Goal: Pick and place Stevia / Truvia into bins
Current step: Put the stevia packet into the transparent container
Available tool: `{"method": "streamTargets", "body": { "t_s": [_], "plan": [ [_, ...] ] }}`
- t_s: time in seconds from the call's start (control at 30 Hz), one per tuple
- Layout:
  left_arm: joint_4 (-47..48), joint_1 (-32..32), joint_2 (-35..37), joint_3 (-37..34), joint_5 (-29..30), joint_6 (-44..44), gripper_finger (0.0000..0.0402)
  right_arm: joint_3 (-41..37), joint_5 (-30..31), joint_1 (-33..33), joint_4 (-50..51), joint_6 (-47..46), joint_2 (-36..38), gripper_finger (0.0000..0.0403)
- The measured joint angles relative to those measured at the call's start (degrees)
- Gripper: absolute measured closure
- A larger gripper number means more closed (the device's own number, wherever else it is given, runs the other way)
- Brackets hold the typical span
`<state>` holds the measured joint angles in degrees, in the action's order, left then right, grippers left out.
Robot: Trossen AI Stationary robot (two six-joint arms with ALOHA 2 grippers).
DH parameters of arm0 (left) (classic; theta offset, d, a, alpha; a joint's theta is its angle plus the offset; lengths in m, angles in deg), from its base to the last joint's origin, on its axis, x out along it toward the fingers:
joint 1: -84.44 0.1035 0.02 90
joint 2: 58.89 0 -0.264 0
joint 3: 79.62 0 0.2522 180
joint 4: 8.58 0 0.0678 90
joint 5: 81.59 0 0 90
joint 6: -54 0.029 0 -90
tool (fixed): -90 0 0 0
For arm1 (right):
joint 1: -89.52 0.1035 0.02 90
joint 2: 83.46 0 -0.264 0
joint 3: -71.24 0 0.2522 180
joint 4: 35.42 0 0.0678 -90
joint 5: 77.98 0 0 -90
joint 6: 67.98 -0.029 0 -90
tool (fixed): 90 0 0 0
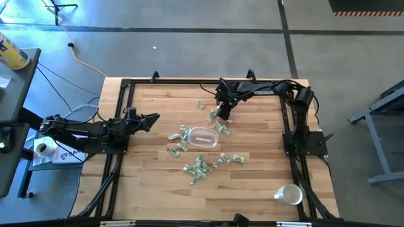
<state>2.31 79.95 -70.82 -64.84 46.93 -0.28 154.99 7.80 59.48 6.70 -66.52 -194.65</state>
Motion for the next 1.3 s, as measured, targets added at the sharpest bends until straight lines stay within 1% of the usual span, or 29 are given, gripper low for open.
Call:
{"method": "streamTargets", "body": {
  "t_s": [0.13,0.37,0.47,0.57,0.6,0.67,0.73,0.8,0.87,0.97,1.03,1.1,1.2,1.3],
  "plan": [
    [0.0,0.0,0.0,0.0,0.0,-0.1,0.0179,0.0,0.0,0.0,-0.1,-1.4,0.0,0.034],
    [0.0,0.0,0.0,0.0,0.0,-0.5,0.0179,0.1,-0.9,0.2,-0.4,-1.6,0.0,0.0333],
    [0.0,0.0,0.0,0.0,0.0,-0.6,0.0179,0.6,-0.9,0.2,0.3,-1.7,0.0,0.0352],
    [0.0,0.0,0.0,0.0,0.0,-0.9,0.0179,3.1,-0.6,0.4,1.6,-2.1,0.0,0.039],
    [0.0,0.0,0.0,0.0,0.0,-1.1,0.0179,4.4,0.3,0.5,2.3,-2.9,0.0,0.0395],
    [0.0,0.0,0.0,0.0,0.0,-1.5,0.0179,7.6,1.5,0.9,4.0,-4.3,0.0,0.0394],
    [0.0,0.0,0.0,0.0,0.0,-1.5,0.0179,11.3,1.3,1.8,5.9,-4.5,0.1,0.0395],
    [0.0,0.0,0.0,0.0,0.0,-1.5,0.0179,15.0,-0.5,3.4,8.9,-3.1,0.1,0.0399],
    [0.0,0.0,0.0,0.0,0.0,-1.5,0.0179,17.9,-4.0,5.8,12.9,-1.0,0.3,0.0398],
    [0.0,0.0,0.0,0.0,0.0,-1.5,0.0179,19.4,-8.9,10.3,18.6,1.0,0.3,0.0399],
    [0.0,0.0,0.0,0.0,0.0,-1.5,0.0179,19.1,-10.6,13.4,21.5,1.3,0.3,0.04],
    [0.0,0.0,0.0,0.0,0.0,-1.5,0.0179,19.1,-11.2,16.2,23.3,2.0,0.2,0.0398],
    [0.0,0.0,0.0,0.0,-0.8,-1.3,0.0179,19.1,-11.1,19.8,21.7,3.8,0.2,0.0398],
    [0.0,0.0,-1.1,0.0,-5.5,0.3,0.0179,19.1,-10.5,22.2,19.5,3.4,-0.2,0.0398]
  ]
}}
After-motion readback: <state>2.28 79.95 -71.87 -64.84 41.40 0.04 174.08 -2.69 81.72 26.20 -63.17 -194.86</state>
